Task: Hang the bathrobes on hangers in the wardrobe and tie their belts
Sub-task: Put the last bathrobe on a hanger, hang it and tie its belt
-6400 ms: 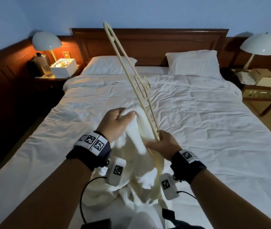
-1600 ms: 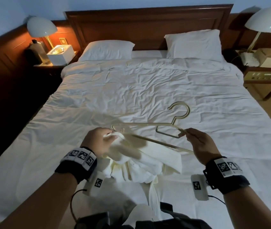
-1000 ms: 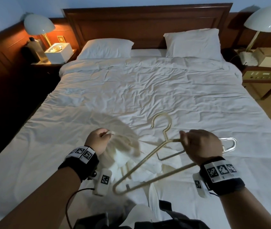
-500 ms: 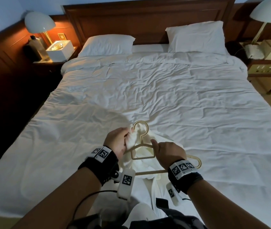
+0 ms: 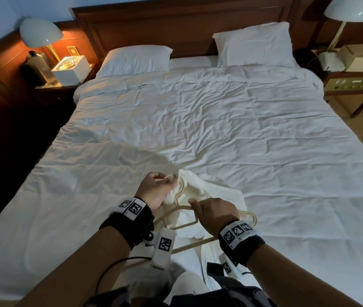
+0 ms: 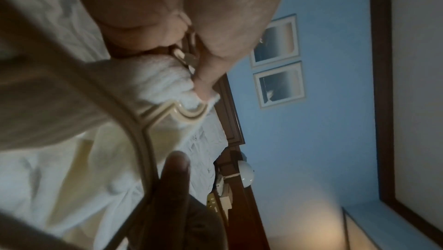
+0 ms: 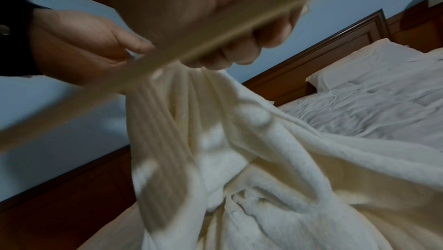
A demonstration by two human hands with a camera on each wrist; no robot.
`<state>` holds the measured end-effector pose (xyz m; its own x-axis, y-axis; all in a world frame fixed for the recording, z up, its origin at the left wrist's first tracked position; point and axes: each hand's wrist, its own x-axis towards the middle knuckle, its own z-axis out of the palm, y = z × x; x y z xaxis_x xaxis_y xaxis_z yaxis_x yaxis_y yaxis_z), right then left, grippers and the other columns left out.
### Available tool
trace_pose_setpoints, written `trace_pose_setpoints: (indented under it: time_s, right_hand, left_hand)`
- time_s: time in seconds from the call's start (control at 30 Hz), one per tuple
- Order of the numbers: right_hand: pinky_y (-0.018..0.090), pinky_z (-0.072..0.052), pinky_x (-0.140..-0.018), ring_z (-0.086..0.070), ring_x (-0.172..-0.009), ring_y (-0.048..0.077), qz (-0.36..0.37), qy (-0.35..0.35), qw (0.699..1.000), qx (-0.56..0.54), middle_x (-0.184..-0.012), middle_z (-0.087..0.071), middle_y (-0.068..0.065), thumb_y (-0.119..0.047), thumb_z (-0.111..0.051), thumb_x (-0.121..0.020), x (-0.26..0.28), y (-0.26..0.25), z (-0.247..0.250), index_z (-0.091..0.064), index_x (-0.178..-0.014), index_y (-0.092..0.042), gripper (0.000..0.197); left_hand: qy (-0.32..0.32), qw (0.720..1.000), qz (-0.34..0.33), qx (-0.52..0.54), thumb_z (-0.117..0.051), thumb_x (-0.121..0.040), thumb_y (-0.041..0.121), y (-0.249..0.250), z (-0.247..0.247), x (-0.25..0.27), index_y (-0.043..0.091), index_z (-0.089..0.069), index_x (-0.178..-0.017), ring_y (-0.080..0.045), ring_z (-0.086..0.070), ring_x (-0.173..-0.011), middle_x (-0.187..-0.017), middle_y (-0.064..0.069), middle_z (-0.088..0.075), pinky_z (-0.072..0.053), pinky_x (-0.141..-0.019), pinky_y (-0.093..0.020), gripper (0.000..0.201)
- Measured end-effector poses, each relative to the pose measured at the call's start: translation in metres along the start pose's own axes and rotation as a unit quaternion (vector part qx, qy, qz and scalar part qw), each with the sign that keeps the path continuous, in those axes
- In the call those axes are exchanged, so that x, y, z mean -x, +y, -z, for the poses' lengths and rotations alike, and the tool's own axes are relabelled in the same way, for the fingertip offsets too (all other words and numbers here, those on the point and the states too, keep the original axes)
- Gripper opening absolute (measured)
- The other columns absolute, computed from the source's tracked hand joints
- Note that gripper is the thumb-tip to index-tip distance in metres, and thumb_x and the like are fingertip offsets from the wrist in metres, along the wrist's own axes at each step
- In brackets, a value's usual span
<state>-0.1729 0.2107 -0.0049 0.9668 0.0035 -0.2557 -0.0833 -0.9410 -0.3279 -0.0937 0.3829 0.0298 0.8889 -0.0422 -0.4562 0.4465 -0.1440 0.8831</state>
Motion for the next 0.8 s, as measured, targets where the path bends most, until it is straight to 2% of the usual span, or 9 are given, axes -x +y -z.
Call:
trace_pose_setpoints:
  time_s: [0.1,0.23,0.3,0.4,0.5,0.6,0.63,0.7,0.8]
  right_hand:
    - [0.029,-0.043,-0.061,-0.056,-0.071,0.018,0.016,0.014,1.000,0.001,-0.075,-0.057,-0.006,-0.066,-0.014,-0.094,-0.001,0.007,-0.001,-0.057,-0.069,-0.023,0.066]
    - [0.031,-0.042,-0.063,-0.056,-0.073,0.019,0.004,0.036,0.998,-0.057,-0.074,-0.056,-0.006,-0.066,-0.017,-0.094,-0.004,0.017,0.002,-0.052,-0.067,-0.026,0.060]
    - [0.032,-0.041,-0.063,-0.052,-0.070,0.018,0.011,0.034,0.997,-0.072,-0.073,-0.056,-0.005,-0.066,-0.018,-0.094,-0.006,0.017,0.002,-0.054,-0.070,-0.025,0.060]
    - [0.036,-0.046,-0.069,-0.055,-0.074,0.022,0.022,0.010,0.995,-0.102,-0.076,-0.059,-0.001,-0.062,-0.021,-0.096,-0.012,0.016,-0.003,-0.058,-0.074,-0.019,0.061]
    - [0.036,-0.044,-0.075,-0.054,-0.074,0.021,0.056,-0.032,0.982,-0.180,-0.076,-0.059,0.001,-0.045,-0.037,-0.100,-0.015,0.017,-0.012,-0.050,-0.065,-0.023,0.043]
    - [0.032,-0.042,-0.080,-0.052,-0.080,0.015,0.068,-0.017,0.971,-0.230,-0.099,-0.047,-0.002,-0.034,-0.059,-0.088,-0.016,0.016,-0.022,-0.049,-0.094,-0.023,0.016]
    - [0.031,-0.044,-0.086,-0.052,-0.090,0.015,0.071,0.006,0.970,-0.232,-0.109,-0.041,-0.002,-0.035,-0.064,-0.080,-0.016,0.016,-0.024,-0.046,-0.109,-0.023,0.036]
    - [0.031,-0.039,-0.099,-0.045,-0.112,0.016,0.101,-0.001,0.976,-0.194,-0.125,-0.039,-0.003,-0.045,-0.061,-0.067,-0.021,0.021,-0.028,-0.040,-0.129,-0.028,0.068]
    - [0.034,-0.042,-0.100,-0.050,-0.118,0.018,0.136,-0.092,0.982,-0.097,-0.124,-0.059,-0.007,-0.051,-0.056,-0.073,-0.027,0.021,-0.029,-0.050,-0.125,-0.034,0.055]
  left_hand:
    - [-0.059,0.995,-0.026,-0.077,-0.088,-0.050,0.031,-0.001,0.009,0.000,0.019,-0.059,-0.106,-0.021,-0.070,-0.094,-0.099,-0.004,-0.073,-0.053,-0.091,-0.042,0.064]
    - [-0.216,0.936,-0.099,-0.261,-0.082,-0.071,0.030,-0.001,0.022,0.010,0.022,-0.066,-0.099,-0.004,-0.067,-0.086,-0.093,0.004,-0.073,-0.050,-0.085,-0.026,0.033]
    - [-0.251,0.902,-0.133,-0.325,-0.079,-0.076,0.030,-0.003,0.025,0.016,0.025,-0.064,-0.098,0.004,-0.062,-0.079,-0.091,0.009,-0.068,-0.046,-0.077,-0.016,0.027]
    - [-0.285,0.887,-0.126,-0.341,-0.077,-0.078,0.038,-0.009,0.029,0.021,0.027,-0.062,-0.112,-0.004,-0.065,-0.088,-0.095,0.010,-0.069,-0.050,-0.082,-0.023,0.038]
    - [-0.285,0.850,-0.170,-0.410,-0.068,-0.087,0.027,-0.014,0.034,0.022,0.024,-0.065,-0.112,0.000,-0.060,-0.081,-0.089,0.012,-0.065,-0.051,-0.085,-0.028,0.025]
    - [-0.289,0.797,-0.258,-0.463,-0.063,-0.087,0.028,-0.021,0.039,0.024,0.044,-0.060,-0.120,-0.006,-0.059,-0.093,-0.101,0.008,-0.061,-0.045,-0.089,-0.021,0.037]
    - [-0.295,0.787,-0.274,-0.468,-0.063,-0.086,0.029,-0.023,0.039,0.026,0.051,-0.057,-0.120,-0.008,-0.059,-0.091,-0.101,0.006,-0.060,-0.043,-0.087,-0.019,0.041]
    - [-0.301,0.778,-0.281,-0.474,-0.065,-0.088,0.026,-0.024,0.038,0.032,0.044,-0.060,-0.121,-0.005,-0.055,-0.084,-0.098,0.007,-0.055,-0.042,-0.082,-0.015,0.038]
    - [-0.294,0.782,-0.290,-0.466,-0.066,-0.087,0.027,-0.025,0.038,0.037,0.038,-0.062,-0.122,0.006,-0.051,-0.078,-0.094,0.010,-0.052,-0.039,-0.079,-0.009,0.037]
